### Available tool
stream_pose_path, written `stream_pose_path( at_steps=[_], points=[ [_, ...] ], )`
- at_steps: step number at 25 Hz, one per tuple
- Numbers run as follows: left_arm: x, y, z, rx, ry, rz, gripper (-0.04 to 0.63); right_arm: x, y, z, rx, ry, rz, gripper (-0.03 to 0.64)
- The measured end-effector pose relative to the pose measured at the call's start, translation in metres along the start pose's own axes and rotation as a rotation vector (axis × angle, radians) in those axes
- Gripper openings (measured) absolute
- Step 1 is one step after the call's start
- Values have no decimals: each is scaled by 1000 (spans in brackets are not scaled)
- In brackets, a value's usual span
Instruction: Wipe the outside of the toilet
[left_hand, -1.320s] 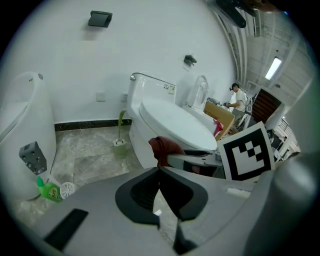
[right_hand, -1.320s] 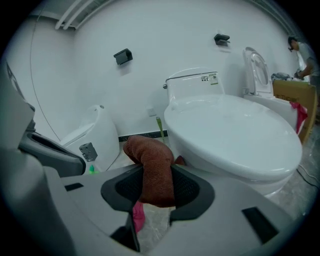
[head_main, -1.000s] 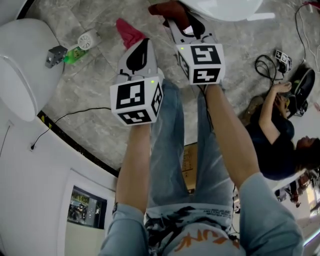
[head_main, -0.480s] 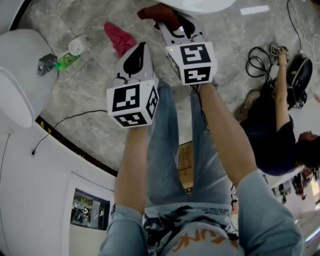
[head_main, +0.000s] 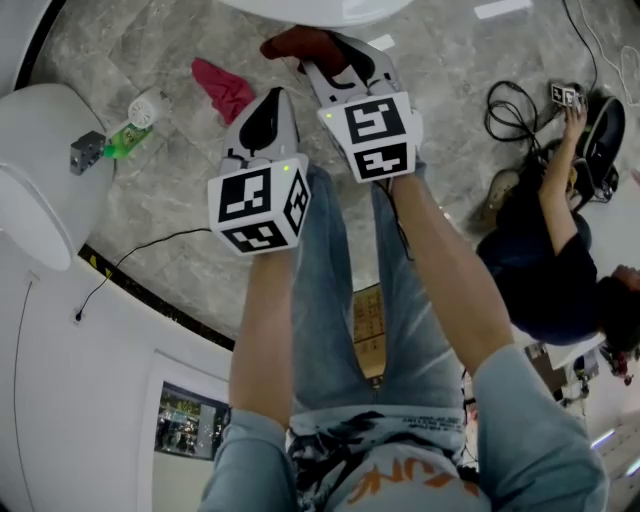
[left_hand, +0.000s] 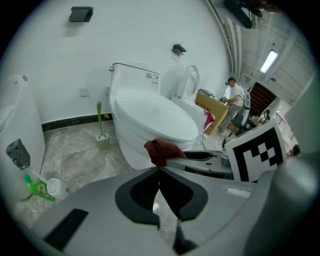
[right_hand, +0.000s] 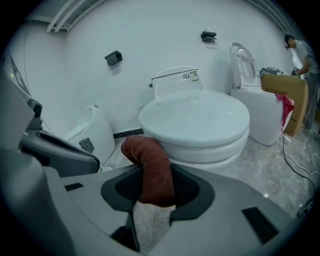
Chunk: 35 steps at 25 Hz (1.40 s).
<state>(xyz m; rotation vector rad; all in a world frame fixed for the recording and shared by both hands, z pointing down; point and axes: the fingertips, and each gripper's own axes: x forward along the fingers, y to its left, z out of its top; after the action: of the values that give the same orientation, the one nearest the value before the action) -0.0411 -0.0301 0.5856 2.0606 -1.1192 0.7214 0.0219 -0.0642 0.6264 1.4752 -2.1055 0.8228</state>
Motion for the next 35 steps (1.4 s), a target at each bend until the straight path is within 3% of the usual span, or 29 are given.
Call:
stream_pose_path(
  at_steps=[10, 26, 35],
  points=[
    [35, -51, -3, 52, 45, -31, -2, -22, -44, -14, 55, 11, 5, 150],
    [90, -120, 7, 49, 75, -29, -2, -33, -147, -7, 60, 37, -7, 152],
    [112, -128, 29, 40, 67, -3, -2, -18, -189, 7, 24, 46, 8, 152]
  ],
)
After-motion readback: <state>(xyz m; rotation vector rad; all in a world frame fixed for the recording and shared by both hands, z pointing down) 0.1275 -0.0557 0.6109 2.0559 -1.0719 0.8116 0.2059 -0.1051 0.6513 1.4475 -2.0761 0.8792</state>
